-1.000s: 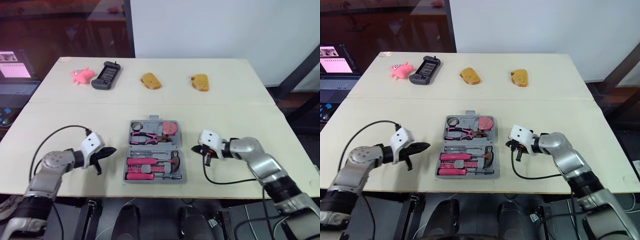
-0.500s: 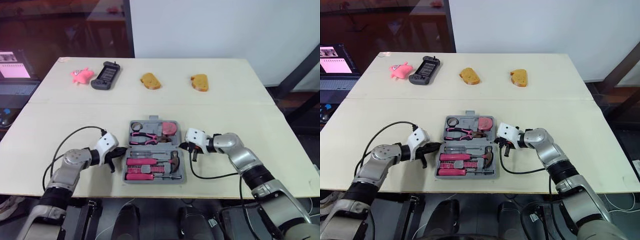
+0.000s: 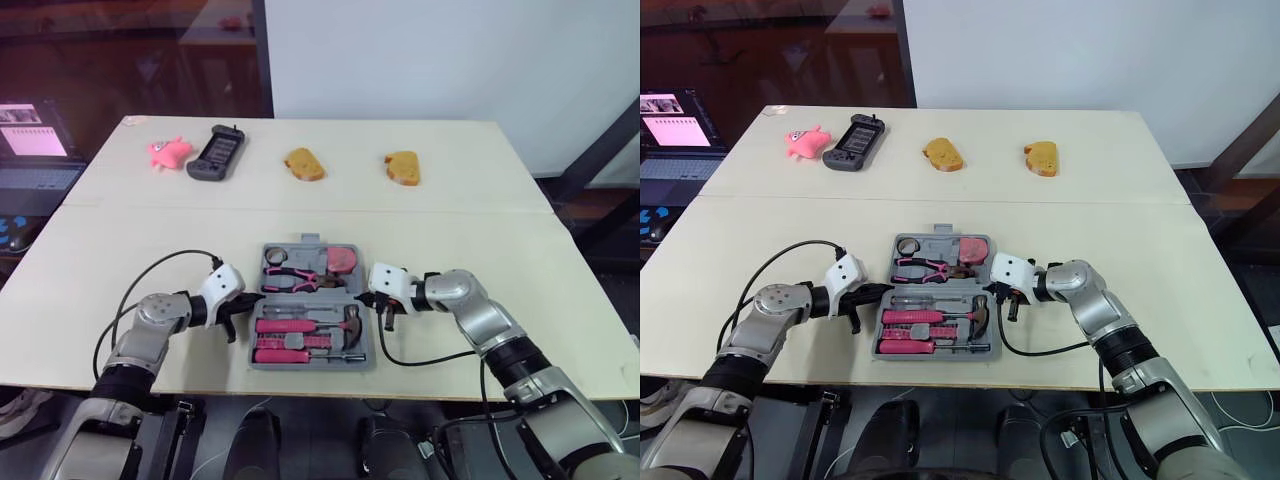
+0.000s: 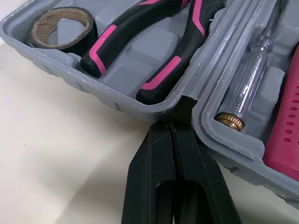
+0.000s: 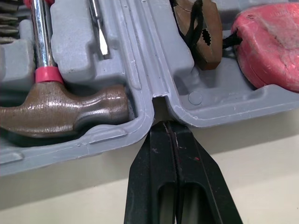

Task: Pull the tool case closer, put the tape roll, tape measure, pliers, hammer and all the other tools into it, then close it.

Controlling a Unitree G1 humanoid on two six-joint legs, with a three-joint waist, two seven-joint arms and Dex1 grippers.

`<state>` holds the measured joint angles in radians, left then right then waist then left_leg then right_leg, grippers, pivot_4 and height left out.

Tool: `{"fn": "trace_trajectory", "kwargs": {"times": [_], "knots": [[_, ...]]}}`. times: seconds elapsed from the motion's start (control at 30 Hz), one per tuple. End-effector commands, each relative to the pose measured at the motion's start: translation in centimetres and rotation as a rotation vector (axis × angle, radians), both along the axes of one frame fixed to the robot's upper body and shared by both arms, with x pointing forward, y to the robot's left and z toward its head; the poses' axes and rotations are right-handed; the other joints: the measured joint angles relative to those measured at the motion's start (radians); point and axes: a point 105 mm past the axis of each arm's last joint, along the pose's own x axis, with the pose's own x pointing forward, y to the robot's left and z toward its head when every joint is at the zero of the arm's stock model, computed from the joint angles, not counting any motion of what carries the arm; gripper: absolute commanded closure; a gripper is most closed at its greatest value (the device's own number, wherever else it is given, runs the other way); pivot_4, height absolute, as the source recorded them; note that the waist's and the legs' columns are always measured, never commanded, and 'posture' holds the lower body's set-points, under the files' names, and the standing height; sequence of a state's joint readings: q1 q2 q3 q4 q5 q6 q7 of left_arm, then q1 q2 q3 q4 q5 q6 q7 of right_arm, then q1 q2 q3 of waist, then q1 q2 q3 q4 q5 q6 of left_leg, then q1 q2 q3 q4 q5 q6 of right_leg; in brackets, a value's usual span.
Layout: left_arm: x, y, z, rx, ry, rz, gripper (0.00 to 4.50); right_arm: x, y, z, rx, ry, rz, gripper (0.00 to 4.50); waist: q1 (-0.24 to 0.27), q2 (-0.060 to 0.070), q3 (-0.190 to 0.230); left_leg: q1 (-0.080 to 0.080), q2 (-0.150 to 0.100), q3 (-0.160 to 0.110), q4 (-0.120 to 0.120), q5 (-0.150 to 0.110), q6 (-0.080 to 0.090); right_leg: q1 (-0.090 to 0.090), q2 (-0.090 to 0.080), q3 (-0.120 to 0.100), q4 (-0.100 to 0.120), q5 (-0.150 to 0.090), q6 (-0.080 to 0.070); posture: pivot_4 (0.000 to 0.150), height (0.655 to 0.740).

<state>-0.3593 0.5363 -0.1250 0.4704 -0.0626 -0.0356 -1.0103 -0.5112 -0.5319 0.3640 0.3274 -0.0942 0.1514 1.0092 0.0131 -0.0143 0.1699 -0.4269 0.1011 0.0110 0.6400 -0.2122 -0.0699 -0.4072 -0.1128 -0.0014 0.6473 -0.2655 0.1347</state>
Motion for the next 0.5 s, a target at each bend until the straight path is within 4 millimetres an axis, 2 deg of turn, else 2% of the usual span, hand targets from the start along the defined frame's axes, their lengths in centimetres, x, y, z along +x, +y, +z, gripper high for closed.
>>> {"fn": "trace_trajectory", "kwargs": {"times": [0.03, 0.3, 0.5], "knots": [[-1.0, -1.1, -1.0, 0.005, 0.038, -0.086, 4.50, -0.8, 1.0, 0.3, 0.007, 0.005, 0.065, 4.46, -0.001, 0.000, 0.000, 0.000, 0.000, 0.000, 0.000, 0.000, 0.000, 0.000, 0.000, 0.000, 0.000, 0.000, 0.000, 0.150, 0.7207], [-0.7, -2.8, -0.6, -0.034, 0.045, -0.126, 4.50, -0.9, 1.8, 0.7, 0.024, -0.006, 0.094, 4.46, 0.002, 0.000, 0.000, 0.001, 0.000, 0.000, -0.003, 0.000, 0.000, 0.000, 0.000, 0.000, -0.001, 0.000, 0.000, 0.150, 0.7207], [-1.3, -2.8, -0.5, -0.030, 0.059, -0.147, 4.50, -1.8, 1.5, 0.6, 0.018, 0.019, 0.097, 4.46, 0.002, 0.000, 0.000, 0.001, 0.000, 0.000, -0.004, 0.000, -0.001, 0.000, 0.000, 0.000, -0.001, 0.000, 0.000, 0.150, 0.7207]]}}
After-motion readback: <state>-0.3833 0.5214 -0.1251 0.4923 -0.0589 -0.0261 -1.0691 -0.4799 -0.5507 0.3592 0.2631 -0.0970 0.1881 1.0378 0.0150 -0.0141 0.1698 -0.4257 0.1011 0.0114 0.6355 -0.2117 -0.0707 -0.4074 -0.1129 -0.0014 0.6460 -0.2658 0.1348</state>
